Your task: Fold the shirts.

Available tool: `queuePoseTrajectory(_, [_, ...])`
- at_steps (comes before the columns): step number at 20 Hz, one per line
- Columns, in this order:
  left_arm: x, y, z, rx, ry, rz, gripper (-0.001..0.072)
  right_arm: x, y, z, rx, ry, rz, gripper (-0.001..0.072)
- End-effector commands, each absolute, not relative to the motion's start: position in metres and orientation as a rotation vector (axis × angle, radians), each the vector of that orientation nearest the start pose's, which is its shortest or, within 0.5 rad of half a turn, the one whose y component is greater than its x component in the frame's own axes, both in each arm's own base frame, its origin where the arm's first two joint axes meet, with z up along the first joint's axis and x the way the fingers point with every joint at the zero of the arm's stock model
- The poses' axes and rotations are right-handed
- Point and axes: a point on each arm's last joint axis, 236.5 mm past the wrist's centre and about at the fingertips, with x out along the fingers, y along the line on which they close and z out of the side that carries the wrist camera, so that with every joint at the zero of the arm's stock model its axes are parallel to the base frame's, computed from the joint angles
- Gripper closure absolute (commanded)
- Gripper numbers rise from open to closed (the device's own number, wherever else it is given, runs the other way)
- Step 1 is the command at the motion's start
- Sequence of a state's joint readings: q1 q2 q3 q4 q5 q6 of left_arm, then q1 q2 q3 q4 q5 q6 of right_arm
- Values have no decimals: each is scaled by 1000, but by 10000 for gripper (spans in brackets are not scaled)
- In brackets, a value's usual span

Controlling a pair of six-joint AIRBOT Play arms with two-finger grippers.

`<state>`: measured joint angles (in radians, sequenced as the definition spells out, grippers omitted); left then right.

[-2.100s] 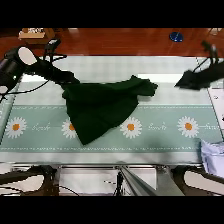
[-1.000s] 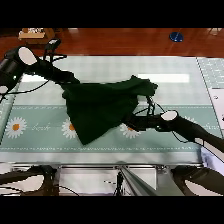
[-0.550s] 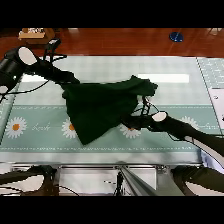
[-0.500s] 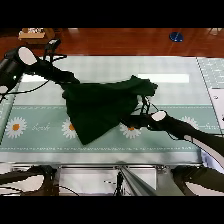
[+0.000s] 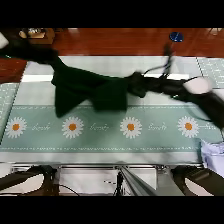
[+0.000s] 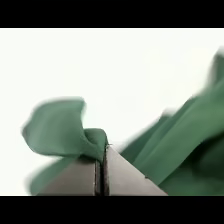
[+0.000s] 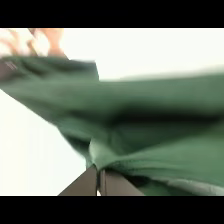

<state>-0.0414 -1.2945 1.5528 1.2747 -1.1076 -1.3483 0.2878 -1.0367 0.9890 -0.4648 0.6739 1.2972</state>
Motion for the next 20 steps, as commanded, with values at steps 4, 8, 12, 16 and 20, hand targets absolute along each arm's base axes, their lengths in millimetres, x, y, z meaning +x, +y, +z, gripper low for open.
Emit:
queuePoseTrajectory(4, [386, -55, 285, 48, 670, -285, 686, 330, 154, 364, 655, 250, 624, 684])
queuePoseTrajectory(8, [328, -80, 334, 44, 560, -372, 686, 290, 150, 415, 641, 155, 666, 684])
queuePoseTrajectory(12, [273, -121, 371, -16, 462, -546, 686, 267, 161, 429, 635, 186, 722, 684])
queuePoseTrajectory(16, [233, -126, 335, -50, 681, -586, 686, 255, 165, 400, 572, 335, 700, 684])
queuePoseTrajectory(20, [223, -125, 286, -60, 870, -606, 686, 258, 123, 286, 369, 741, 437, 684])
